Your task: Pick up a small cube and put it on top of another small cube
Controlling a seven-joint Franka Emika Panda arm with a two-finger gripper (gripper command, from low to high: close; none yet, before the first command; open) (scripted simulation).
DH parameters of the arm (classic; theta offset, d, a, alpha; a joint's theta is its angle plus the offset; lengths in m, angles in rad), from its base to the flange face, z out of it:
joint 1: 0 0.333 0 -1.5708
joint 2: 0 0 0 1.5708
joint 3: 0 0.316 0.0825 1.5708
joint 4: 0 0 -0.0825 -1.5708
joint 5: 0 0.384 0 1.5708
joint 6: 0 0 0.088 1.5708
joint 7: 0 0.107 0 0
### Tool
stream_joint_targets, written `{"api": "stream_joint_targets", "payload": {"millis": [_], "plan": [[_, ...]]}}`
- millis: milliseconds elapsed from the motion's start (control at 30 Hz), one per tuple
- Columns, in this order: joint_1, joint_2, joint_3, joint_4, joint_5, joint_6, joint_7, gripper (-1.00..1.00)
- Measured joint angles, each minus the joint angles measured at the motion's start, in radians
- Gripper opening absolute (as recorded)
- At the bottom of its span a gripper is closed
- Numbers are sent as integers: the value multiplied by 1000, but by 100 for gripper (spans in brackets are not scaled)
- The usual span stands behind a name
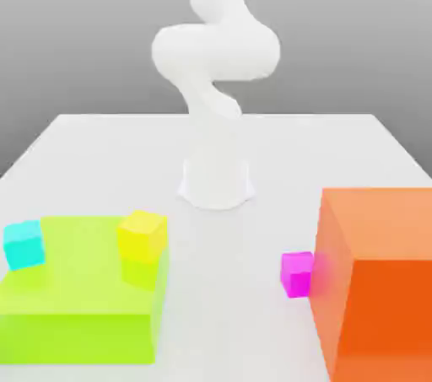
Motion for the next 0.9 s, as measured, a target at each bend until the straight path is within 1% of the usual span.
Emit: {"api": "stream_joint_targets", "payload": {"millis": [267,500,700,900], "plan": [[-107,296,-17,65,-26,50,130,0],[-170,550,-65,121,-34,93,232,0],[-246,768,-101,168,-6,131,295,0],[-299,987,-132,216,52,167,339,0]]}}
